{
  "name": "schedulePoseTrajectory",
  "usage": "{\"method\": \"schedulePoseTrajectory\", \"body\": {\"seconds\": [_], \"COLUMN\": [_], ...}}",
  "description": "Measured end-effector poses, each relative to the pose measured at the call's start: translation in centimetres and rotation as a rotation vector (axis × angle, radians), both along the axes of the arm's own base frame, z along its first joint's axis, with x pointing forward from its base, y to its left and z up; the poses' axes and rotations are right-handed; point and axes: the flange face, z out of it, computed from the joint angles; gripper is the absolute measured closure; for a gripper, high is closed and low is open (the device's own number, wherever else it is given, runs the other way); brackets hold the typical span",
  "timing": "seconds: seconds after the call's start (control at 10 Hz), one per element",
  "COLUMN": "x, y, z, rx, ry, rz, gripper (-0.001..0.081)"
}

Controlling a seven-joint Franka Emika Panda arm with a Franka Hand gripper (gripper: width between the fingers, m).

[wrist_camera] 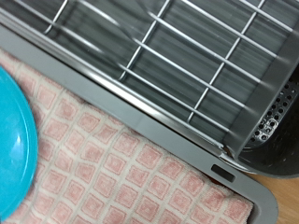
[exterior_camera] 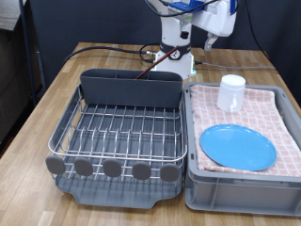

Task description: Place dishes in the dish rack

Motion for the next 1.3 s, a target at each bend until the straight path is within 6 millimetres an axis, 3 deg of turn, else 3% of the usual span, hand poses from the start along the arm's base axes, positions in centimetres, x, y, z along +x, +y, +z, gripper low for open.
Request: {"method": "schedulePoseTrajectory", "body": {"seconds": [0.4,1.3], "x": [1.5,9.8], "y": [1.0,6.9], "z": [0.0,-0.5], "rx": [0.005,-0.006], "ry": [-0.009,0.043], "rz": [0.052,0.143], "gripper": [0.0004,0.0004]}}
